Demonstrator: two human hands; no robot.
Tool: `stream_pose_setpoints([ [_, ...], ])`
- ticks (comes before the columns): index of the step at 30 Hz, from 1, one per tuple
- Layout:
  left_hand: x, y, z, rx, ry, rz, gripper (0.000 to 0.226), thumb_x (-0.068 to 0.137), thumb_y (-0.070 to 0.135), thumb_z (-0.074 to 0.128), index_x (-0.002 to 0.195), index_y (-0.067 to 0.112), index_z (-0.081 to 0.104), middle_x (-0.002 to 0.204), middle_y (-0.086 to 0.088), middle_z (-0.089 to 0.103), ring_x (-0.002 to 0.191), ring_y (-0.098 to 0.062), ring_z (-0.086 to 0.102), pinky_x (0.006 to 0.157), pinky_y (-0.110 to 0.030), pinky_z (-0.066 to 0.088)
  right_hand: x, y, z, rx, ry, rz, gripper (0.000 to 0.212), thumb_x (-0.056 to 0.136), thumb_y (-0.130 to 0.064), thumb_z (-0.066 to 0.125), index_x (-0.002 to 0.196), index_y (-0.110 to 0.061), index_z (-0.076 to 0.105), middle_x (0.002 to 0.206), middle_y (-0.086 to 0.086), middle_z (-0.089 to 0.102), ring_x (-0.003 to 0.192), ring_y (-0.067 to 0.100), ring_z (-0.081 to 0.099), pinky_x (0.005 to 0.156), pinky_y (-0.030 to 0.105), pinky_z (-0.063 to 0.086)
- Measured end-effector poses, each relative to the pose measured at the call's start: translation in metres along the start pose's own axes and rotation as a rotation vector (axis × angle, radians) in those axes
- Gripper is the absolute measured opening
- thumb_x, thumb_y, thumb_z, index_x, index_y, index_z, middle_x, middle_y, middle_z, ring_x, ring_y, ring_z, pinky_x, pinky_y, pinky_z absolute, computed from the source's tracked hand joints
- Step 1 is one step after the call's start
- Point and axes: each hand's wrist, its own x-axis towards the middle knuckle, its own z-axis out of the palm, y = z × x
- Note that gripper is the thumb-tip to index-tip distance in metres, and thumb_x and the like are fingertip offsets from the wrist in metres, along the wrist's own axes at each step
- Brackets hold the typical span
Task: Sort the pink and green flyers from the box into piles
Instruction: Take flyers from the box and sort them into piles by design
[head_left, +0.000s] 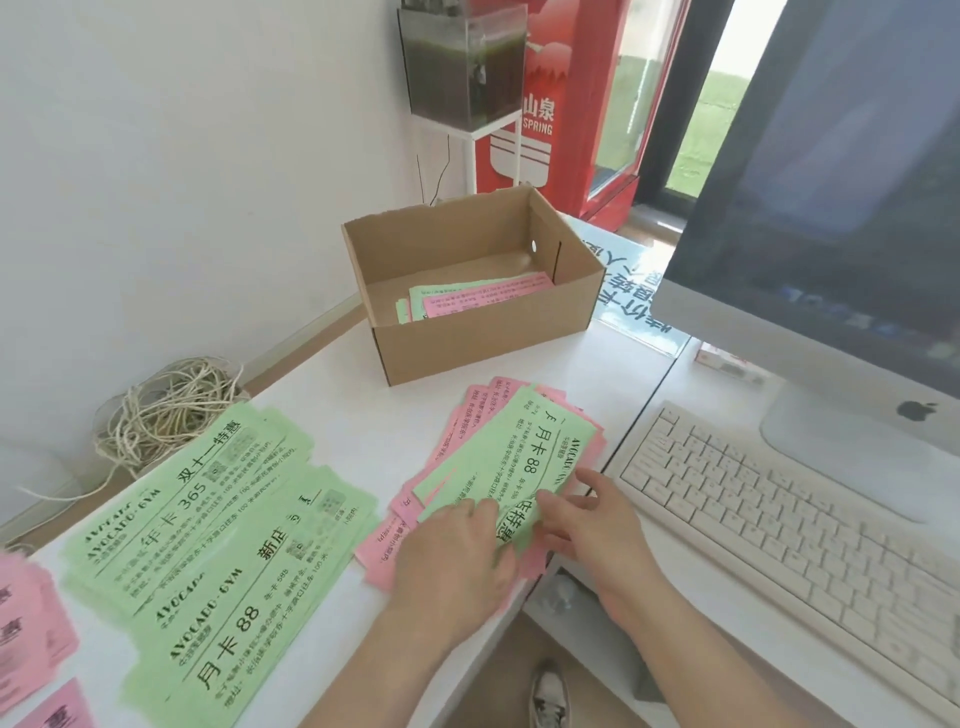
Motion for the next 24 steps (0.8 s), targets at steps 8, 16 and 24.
stream_pose_setpoints([
  [8,0.021,-0.014,-0.008,-0.014,0.140,0.005,0.055,0.092,0.062,0.034,0.133,0.026,0.042,0.137,0.009,0.044,0.124,-0.014,0.038,0.097,-0.030,0.039,0.018,-0.021,-0.023,-0.667,0.124,-0.216,0.047,0.092,-0.009,0.052,0.132,-0.032,0.042,0.105,-0.015,0.059,0.081,0.003,0.057,0.058,0.025,0.048],
  [16,0.062,-0.026,-0.002,-0.085,0.048,-0.241,0.089,0.067,0.064,0.072,0.137,0.022,0.036,0.128,0.002,0.042,0.118,-0.017,0.040,0.094,-0.032,0.041,0.053,-0.086,-0.064,-1.083,-0.017,-0.321,0.019,0.093,-0.013,0.053,0.100,-0.031,0.052,0.092,-0.005,0.062,0.081,0.021,0.057,0.069,0.033,0.047],
  [24,0.067,-0.048,-0.002,-0.259,0.243,-0.462,0.035,0.083,0.043,0.069,0.068,0.015,0.055,0.069,0.004,0.057,0.066,-0.018,0.050,0.058,-0.031,0.040,0.088,-0.112,-0.046,-0.827,-0.143,-0.322,0.021,0.091,-0.022,0.059,0.071,-0.023,0.063,0.063,-0.013,0.065,0.063,0.017,0.060,0.061,0.031,0.048],
])
